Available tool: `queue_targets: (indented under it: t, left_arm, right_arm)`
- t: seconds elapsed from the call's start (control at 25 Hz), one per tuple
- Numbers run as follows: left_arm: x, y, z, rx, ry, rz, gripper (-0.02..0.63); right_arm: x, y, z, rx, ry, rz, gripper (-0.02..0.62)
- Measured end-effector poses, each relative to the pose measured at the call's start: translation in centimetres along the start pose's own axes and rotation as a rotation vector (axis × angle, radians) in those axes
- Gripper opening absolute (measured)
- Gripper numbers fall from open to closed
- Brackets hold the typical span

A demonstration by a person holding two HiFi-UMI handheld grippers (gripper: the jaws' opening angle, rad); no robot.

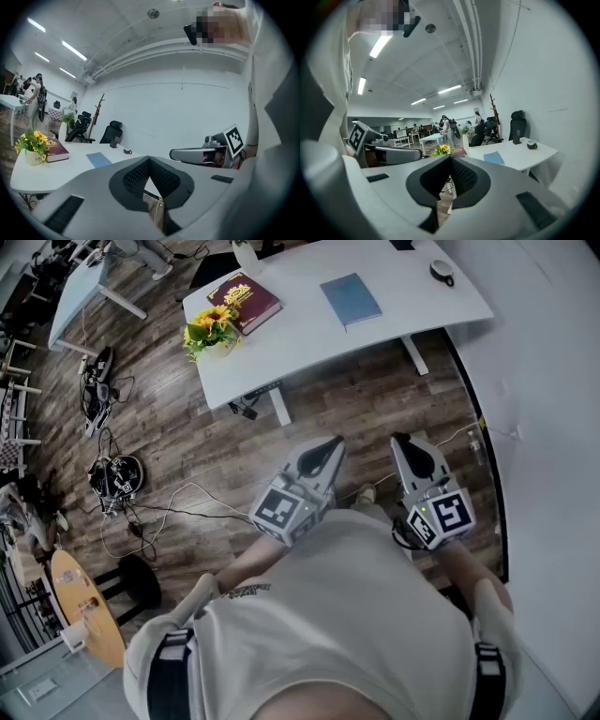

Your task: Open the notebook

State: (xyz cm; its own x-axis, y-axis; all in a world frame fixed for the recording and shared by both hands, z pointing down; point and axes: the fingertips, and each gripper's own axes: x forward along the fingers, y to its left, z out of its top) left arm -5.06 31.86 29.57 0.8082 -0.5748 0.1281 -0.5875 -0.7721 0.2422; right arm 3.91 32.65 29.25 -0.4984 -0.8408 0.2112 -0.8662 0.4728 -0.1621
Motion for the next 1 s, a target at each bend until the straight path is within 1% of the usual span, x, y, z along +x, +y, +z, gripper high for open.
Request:
queue_targets:
  t: [0.12,0.32,0.52,0.76,1.0]
  left_arm:
    - [0.4,-0.6,0.1,0.003,0.016,-0.017,0.012]
    - [1.4,-0.8,0.3,0.010,0.001,-0.029,0.012]
    - [2.0,-1.3,0.2,0.013,0.019,-0.036,0.012]
    - [3.1,-0.8,-0.1,0.017,0.019,-0.016,0.012]
    - [4.2,-1.2,-0.1,0.007,0.027,0.024,0.012]
  right_arm:
    - [0.1,0.0,0.0,0.000,0.003,0.000,0.000]
    - [0.4,-0.4,0.0,-0.005,0.004,0.008,0.000]
    - [0.1,-1.1,0.0,0.009,0.004,0.010,0.001]
    - [0.2,-2.3,-0.2,0.032,-0.003,0.017,0.002]
    - [-0.5,-3.9,0.1,0.045,-0.020,0.024,0.002]
